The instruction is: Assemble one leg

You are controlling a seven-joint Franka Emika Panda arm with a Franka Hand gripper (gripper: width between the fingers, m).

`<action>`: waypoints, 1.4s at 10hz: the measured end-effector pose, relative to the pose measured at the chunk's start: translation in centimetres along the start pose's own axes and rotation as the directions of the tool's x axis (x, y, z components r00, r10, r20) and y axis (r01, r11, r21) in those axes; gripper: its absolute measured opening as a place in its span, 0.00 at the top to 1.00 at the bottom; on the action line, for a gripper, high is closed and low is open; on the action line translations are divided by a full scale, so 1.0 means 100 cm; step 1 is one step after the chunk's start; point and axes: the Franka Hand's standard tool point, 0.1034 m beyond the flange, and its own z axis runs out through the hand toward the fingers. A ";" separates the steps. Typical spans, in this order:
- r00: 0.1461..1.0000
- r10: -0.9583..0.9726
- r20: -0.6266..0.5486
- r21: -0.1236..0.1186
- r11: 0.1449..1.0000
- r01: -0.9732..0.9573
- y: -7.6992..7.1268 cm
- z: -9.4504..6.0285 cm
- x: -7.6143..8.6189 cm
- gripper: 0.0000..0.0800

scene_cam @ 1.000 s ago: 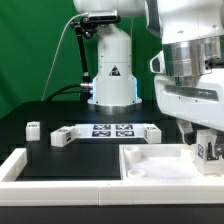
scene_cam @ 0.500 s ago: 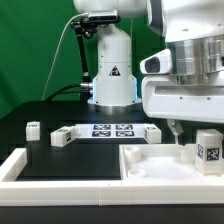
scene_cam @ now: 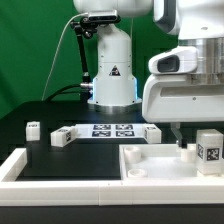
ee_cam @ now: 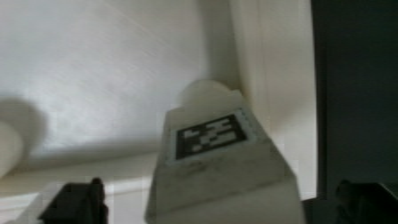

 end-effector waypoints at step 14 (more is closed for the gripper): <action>0.803 0.595 0.011 0.072 0.801 -0.594 0.007 0.002 0.000 0.64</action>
Offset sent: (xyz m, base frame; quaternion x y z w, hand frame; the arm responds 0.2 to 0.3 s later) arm 0.0000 0.0000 0.0000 0.0000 0.0000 0.0000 1.0000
